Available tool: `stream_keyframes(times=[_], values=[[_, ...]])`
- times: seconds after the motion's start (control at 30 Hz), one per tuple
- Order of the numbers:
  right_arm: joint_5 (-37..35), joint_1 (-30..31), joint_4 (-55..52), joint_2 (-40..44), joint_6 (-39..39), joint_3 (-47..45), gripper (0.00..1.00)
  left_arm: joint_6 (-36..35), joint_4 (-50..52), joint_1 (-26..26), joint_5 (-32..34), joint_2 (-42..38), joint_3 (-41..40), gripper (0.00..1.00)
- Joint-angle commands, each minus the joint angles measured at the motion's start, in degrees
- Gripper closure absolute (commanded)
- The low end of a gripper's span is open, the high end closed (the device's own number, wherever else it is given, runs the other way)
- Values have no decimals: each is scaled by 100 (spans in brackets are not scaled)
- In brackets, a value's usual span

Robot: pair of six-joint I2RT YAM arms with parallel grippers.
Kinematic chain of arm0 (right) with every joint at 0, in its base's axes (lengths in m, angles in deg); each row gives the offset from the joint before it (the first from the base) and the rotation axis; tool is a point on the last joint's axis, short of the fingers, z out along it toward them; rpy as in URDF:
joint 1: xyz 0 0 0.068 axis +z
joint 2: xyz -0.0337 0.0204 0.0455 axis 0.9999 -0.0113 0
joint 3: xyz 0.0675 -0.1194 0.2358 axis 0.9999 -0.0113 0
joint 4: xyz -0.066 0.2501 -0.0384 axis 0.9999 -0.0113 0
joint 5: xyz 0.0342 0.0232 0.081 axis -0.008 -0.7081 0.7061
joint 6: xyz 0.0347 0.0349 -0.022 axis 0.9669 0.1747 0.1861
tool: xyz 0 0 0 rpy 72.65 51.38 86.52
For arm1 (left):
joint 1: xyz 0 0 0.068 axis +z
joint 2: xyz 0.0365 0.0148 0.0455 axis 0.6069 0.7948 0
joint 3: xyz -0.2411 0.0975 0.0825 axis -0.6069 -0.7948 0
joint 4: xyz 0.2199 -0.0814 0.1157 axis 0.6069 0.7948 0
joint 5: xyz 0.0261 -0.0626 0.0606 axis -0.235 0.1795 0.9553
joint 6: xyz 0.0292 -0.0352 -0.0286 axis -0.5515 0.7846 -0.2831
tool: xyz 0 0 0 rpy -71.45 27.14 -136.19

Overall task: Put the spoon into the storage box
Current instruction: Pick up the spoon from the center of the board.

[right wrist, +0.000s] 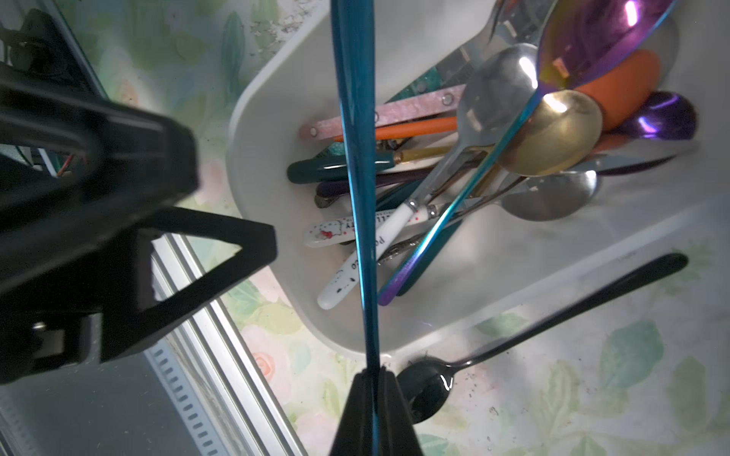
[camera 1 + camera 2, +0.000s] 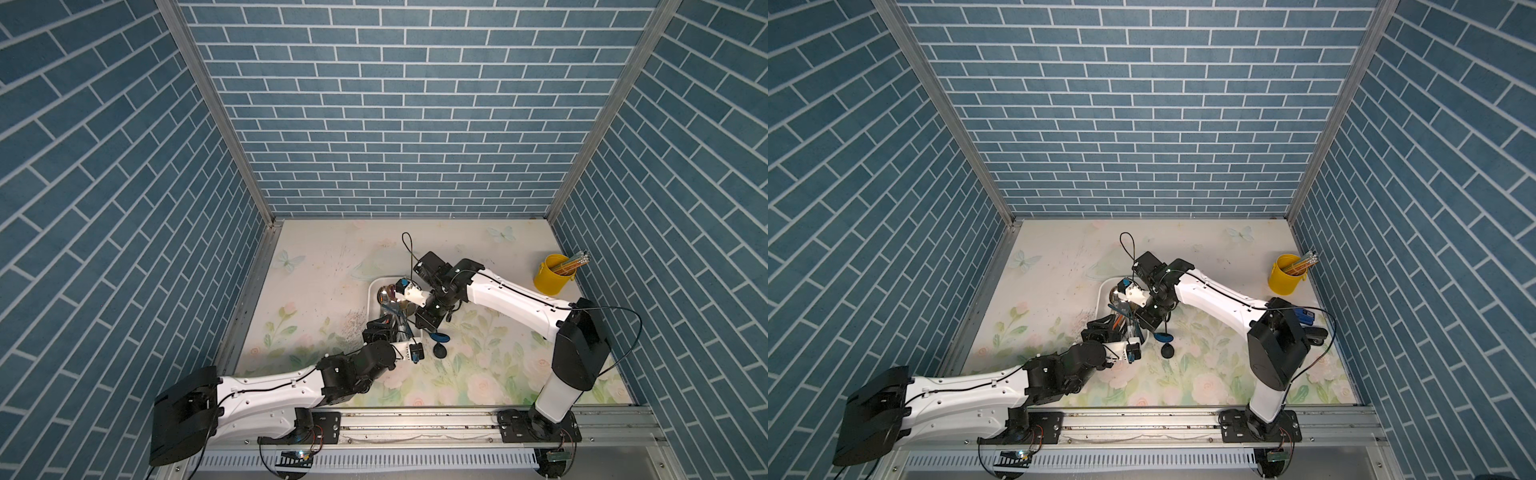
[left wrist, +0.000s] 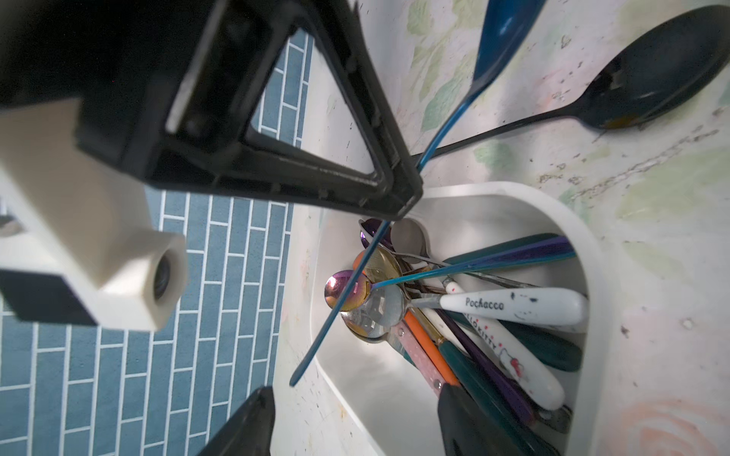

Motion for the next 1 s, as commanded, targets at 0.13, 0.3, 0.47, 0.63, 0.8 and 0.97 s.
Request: stream_keyframes(times=[0.13,0.3,0.47,0.63,0.8,0.97], values=[[164,346,-491,-270,-40,531,100,-784,-500,-37,20,11,-181,25],[218,561,-655,-409,-48,714,100,-767,-506,-39,55,32,-198,24],[210,749,-736,-454,-48,904,100,-693,-371,-34,-23,78,-187,24],[17,832,-762,-471,-70,936,100,-600,-253,-37,-151,94,-163,33],[65,866,-772,-420,-125,1042,100,-574,-159,-40,-189,63,-171,51],[147,885,-747,-361,-163,1045,100,-574,-141,-42,-173,69,-123,68]])
